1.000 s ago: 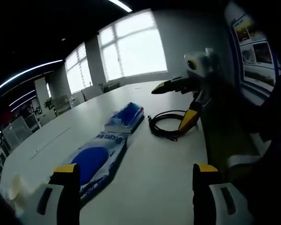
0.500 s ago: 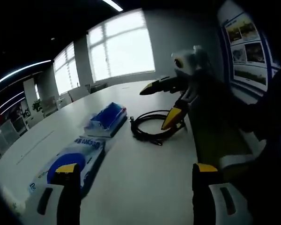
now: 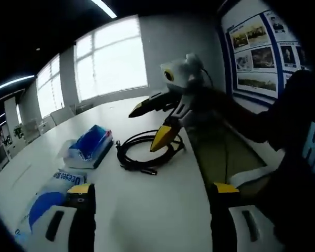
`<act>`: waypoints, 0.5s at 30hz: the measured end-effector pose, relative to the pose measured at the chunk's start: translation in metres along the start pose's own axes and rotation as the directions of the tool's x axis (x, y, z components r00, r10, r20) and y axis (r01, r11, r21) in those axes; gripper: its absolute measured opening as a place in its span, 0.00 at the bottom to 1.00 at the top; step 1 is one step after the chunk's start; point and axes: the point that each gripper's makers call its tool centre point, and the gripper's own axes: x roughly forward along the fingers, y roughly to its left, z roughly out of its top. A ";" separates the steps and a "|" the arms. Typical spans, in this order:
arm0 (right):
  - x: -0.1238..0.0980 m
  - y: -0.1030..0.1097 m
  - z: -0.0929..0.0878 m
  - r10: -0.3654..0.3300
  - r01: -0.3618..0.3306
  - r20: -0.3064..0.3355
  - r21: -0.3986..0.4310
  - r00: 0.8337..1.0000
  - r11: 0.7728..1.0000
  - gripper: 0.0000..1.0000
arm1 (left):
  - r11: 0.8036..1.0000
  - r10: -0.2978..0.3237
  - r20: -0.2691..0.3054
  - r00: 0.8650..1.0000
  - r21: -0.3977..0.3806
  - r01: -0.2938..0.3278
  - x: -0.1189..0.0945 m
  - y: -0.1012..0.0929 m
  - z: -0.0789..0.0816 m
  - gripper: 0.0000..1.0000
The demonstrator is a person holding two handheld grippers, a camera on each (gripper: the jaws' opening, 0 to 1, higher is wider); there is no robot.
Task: Arrange the tabletop items into an orderly group along one side of the table until the central work area is clear of visible clutter.
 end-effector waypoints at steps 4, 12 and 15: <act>0.002 -0.003 -0.004 0.002 -0.002 -0.006 0.014 1.000 1.000 0.81 | 0.995 -0.089 0.001 0.996 0.047 0.089 0.008 -0.006 0.000 0.81; 0.008 -0.006 -0.014 0.019 -0.019 -0.030 0.020 0.999 1.000 0.68 | 0.959 -0.226 -0.023 0.974 0.169 0.227 0.025 -0.038 0.003 0.69; 0.009 -0.007 -0.016 0.029 -0.028 -0.030 0.028 0.999 0.999 0.62 | 0.956 -0.239 -0.035 0.970 0.169 0.241 0.030 -0.042 0.005 0.68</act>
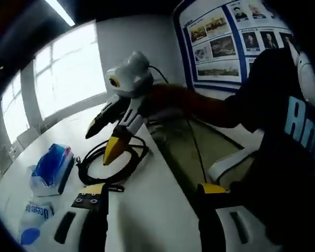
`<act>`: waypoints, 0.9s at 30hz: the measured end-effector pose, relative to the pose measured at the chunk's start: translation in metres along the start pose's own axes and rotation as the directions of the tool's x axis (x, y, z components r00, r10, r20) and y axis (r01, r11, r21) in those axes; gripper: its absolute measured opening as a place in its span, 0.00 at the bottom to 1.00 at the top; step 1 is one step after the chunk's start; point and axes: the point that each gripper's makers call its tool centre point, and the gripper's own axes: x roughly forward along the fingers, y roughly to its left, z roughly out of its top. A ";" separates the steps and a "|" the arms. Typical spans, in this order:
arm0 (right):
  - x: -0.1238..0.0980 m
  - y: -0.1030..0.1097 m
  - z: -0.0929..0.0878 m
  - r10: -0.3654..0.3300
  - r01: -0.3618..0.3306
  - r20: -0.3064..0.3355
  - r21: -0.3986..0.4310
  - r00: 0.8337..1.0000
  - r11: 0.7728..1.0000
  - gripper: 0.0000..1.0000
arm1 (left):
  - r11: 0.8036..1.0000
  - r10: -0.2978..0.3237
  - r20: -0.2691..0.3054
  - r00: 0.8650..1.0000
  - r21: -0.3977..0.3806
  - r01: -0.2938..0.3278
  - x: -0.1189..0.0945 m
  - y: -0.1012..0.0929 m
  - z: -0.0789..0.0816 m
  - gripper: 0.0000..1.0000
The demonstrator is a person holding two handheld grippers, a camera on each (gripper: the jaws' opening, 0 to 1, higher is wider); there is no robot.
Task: Arrange the tabletop items into an orderly group along one side of the table until the central work area is clear of visible clutter.
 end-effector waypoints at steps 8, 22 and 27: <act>0.002 -0.008 -0.006 -0.004 0.004 -0.011 0.024 1.000 1.000 0.57 | 1.000 -0.025 -0.007 1.000 0.014 0.025 0.017 0.003 0.010 0.64; 0.002 -0.004 -0.010 0.017 -0.017 -0.018 0.032 1.000 0.999 0.50 | 0.999 -0.036 -0.014 0.999 -0.003 0.036 0.027 0.013 0.006 0.63; 0.005 -0.005 -0.011 0.025 -0.024 -0.020 0.041 0.999 0.999 0.47 | 0.999 -0.040 -0.053 0.998 0.006 0.040 0.029 0.020 0.006 0.59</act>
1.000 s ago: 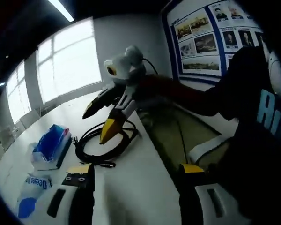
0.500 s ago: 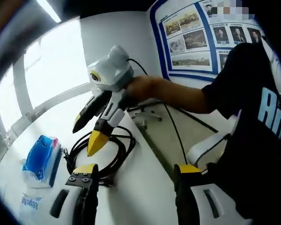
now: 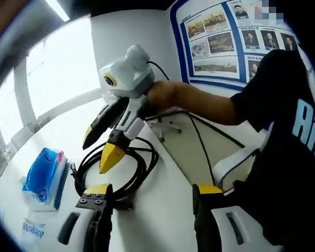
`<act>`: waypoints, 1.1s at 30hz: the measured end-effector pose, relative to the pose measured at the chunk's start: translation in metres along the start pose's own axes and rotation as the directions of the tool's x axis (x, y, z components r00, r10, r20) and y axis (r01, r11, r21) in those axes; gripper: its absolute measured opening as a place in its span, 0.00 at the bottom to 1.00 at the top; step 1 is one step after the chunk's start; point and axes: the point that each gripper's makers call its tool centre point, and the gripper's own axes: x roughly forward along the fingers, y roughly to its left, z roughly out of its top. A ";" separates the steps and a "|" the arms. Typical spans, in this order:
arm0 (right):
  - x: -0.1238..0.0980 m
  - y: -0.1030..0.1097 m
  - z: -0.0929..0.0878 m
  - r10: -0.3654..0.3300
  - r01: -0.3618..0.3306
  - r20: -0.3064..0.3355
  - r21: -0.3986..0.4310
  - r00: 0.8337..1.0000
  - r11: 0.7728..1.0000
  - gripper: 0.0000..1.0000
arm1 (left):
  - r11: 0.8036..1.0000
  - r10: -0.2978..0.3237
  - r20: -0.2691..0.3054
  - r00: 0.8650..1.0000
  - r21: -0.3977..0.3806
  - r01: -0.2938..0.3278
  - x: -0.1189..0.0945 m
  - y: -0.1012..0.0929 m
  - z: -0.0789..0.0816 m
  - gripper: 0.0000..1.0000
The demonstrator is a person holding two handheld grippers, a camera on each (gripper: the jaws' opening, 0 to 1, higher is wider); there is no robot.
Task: Arrange the tabletop items into an orderly group along one side of the table until the central work area is clear of visible clutter.
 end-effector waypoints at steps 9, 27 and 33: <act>0.002 -0.004 -0.003 0.010 -0.010 -0.006 0.020 1.000 1.000 0.41 | 1.000 0.007 0.027 1.000 -0.007 -0.007 0.006 0.018 0.006 0.50; 0.007 -0.012 -0.015 0.023 -0.023 0.003 0.108 1.000 0.994 0.19 | 0.999 0.053 0.059 0.997 -0.006 -0.053 0.015 0.030 0.004 0.29; 0.006 -0.013 -0.015 0.021 -0.023 0.018 0.148 1.000 0.989 0.10 | 0.997 0.038 0.041 0.998 0.061 -0.040 0.016 0.020 0.006 0.22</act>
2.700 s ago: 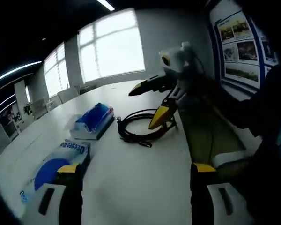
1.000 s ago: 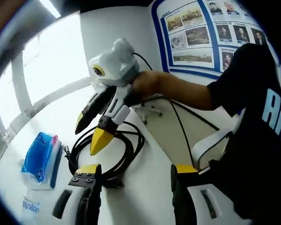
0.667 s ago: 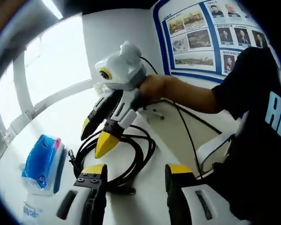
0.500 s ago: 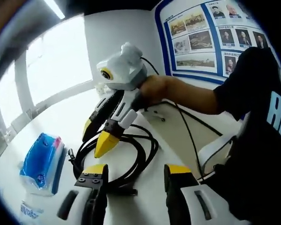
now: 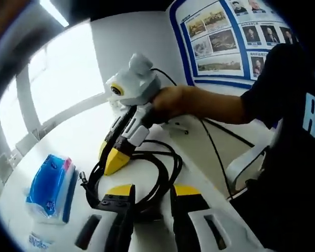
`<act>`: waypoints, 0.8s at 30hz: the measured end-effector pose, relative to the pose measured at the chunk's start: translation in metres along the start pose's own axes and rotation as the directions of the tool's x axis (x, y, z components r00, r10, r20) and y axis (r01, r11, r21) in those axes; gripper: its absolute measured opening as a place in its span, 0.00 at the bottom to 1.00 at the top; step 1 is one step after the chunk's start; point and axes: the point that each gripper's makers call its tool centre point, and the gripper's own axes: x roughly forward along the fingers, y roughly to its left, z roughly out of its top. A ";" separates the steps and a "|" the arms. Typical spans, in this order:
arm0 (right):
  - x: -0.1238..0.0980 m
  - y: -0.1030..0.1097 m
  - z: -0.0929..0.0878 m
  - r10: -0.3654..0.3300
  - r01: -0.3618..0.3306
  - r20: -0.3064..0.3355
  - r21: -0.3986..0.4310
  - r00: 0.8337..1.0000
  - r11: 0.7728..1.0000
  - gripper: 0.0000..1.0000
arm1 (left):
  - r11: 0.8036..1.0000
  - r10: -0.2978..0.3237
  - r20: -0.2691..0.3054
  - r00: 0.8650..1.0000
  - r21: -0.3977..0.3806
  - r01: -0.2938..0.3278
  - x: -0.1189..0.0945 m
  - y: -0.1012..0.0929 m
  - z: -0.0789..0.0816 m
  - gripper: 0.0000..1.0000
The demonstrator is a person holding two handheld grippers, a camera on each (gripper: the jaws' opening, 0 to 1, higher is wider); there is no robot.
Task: Arrange the tabletop items into an orderly group along one side of the table until the central work area is clear of visible clutter.
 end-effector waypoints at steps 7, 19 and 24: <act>0.001 0.003 0.000 0.014 -0.014 0.010 0.002 1.000 1.000 0.06 | 0.998 -0.007 -0.017 1.000 0.055 0.008 0.001 -0.006 0.001 0.15; 0.001 0.004 0.003 0.007 -0.007 0.021 -0.027 1.000 1.000 0.05 | 0.996 -0.022 -0.015 1.000 0.086 0.024 -0.001 -0.012 0.008 0.07; -0.004 0.006 0.011 0.016 -0.016 0.052 -0.009 0.999 1.000 0.04 | 0.995 -0.017 -0.010 1.000 0.096 0.018 -0.004 -0.013 0.012 0.06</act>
